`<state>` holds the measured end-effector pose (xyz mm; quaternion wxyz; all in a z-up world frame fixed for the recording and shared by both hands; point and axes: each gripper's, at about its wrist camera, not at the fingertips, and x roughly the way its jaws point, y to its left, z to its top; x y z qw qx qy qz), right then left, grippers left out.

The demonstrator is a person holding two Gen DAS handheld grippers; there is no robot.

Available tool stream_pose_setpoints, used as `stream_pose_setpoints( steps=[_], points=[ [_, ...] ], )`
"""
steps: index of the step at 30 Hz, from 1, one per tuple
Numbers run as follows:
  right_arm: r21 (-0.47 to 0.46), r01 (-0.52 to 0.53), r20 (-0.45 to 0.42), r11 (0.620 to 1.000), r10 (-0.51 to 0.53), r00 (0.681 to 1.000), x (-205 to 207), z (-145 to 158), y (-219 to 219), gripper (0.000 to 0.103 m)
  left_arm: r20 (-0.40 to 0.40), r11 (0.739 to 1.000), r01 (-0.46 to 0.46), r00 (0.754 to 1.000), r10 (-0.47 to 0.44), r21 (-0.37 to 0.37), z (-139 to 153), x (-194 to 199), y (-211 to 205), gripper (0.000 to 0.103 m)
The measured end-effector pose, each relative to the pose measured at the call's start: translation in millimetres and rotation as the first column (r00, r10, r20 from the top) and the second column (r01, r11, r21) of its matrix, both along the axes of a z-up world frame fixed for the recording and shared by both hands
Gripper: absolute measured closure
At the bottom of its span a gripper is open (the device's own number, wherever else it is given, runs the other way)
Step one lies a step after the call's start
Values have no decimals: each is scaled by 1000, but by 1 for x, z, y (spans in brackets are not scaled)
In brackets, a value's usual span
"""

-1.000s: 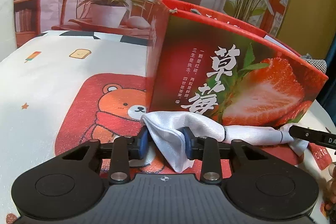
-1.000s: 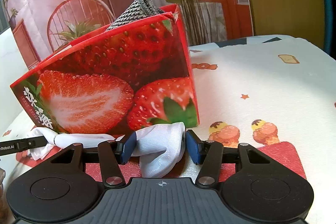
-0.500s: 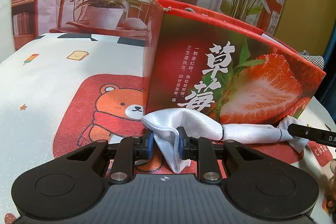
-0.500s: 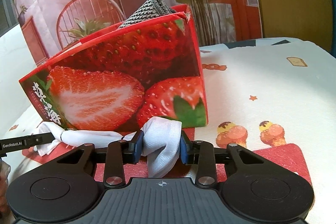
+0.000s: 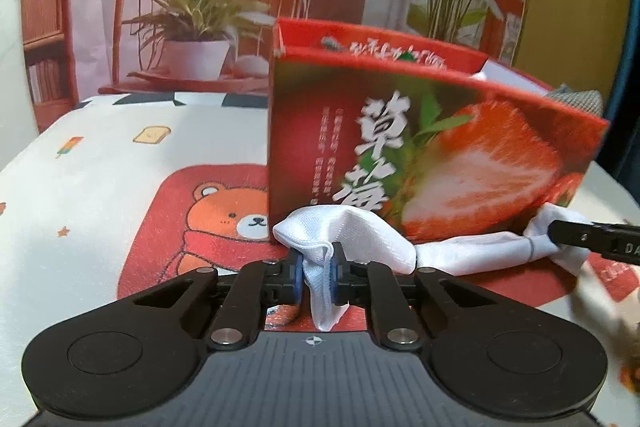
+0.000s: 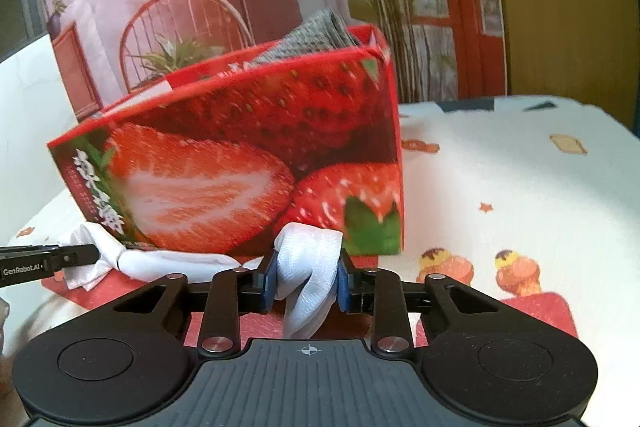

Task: Organize soft objects
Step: 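Close both tools on the rolled white cloth, then lift the white cloth with both tools into the red box and open them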

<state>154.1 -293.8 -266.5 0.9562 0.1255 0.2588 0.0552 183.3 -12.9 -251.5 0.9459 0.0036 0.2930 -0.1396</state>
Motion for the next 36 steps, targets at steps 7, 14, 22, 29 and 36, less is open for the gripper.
stream_pose_setpoints(
  steps=[7, 14, 22, 29, 36],
  points=[
    [37, -23, 84, 999, 19, 996, -22, 25, -6, 78, 80, 999, 28, 997, -25, -39, 37, -27, 14, 90],
    [63, -34, 170, 997, 23, 985, -39, 59, -13, 78, 142, 996, 69, 988, -61, -49, 69, -48, 14, 90],
    [27, -45, 257, 999, 37, 966, -32, 112, -23, 78, 179, 993, 104, 980, -92, -57, 109, -40, 6, 90],
    [-113, -24, 260, 993, 53, 964, 6, 146, -22, 79, 163, 985, 161, 976, -148, -67, 131, 1, -14, 90],
    [-172, -31, 173, 985, 61, 983, 60, 142, -14, 79, 39, 985, 162, 986, -160, -57, 121, 56, -40, 90]
  ],
)
